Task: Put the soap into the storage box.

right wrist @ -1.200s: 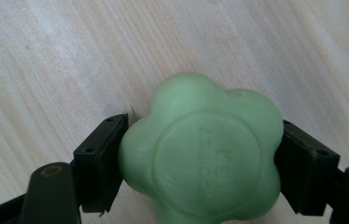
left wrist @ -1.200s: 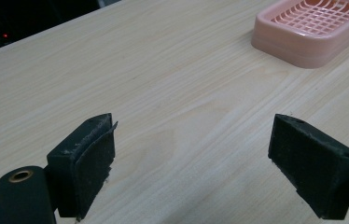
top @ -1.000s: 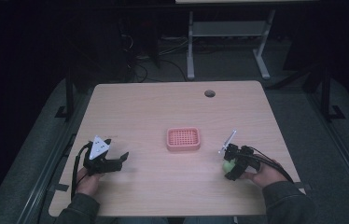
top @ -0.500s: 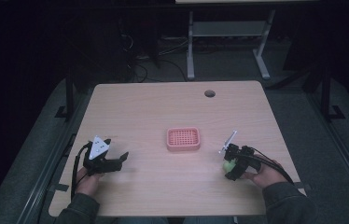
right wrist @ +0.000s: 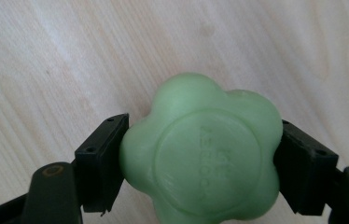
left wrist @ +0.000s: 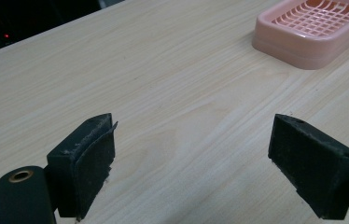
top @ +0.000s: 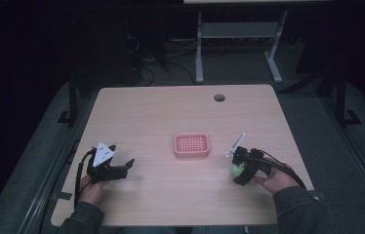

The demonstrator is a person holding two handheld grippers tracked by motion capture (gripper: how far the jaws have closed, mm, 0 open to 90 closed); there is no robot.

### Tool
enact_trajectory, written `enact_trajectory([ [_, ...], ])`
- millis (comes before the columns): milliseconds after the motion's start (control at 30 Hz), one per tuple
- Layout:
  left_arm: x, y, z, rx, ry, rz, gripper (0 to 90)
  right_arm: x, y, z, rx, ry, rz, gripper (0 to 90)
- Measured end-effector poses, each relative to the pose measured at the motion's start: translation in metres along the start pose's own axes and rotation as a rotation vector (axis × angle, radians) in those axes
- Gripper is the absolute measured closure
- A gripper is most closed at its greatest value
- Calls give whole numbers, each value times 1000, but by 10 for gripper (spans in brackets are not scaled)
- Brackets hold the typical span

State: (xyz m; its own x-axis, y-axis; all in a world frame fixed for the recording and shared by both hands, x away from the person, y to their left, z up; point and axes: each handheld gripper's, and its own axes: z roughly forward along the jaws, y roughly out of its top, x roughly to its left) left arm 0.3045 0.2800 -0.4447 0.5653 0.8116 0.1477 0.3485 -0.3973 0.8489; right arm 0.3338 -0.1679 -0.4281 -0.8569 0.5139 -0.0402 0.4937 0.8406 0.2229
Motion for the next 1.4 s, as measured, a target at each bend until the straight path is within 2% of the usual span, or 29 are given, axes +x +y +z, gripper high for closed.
enact_trajectory([
  [500, 0, 0, 0, -1, -1, -8, 140, -8, 36, -13, -24, 12, -29, 253],
  [567, 0, 0, 0, 0, -1, -8, 141, -10, 42, -14, -33, 35, -25, 253],
  [933, 0, 0, 0, -5, -6, -12, 140, -15, 68, -11, -15, 48, -38, 253],
  [1100, 0, 0, 0, -4, -4, -14, 140, -16, 77, -12, -25, 52, -48, 253],
  [1200, 1, 0, 0, 1, -5, -15, 140, -17, 81, -12, -37, 69, -48, 253],
  [1400, 1, 0, 0, 0, -3, -16, 141, -18, 90, -8, -23, 62, -65, 253],
])
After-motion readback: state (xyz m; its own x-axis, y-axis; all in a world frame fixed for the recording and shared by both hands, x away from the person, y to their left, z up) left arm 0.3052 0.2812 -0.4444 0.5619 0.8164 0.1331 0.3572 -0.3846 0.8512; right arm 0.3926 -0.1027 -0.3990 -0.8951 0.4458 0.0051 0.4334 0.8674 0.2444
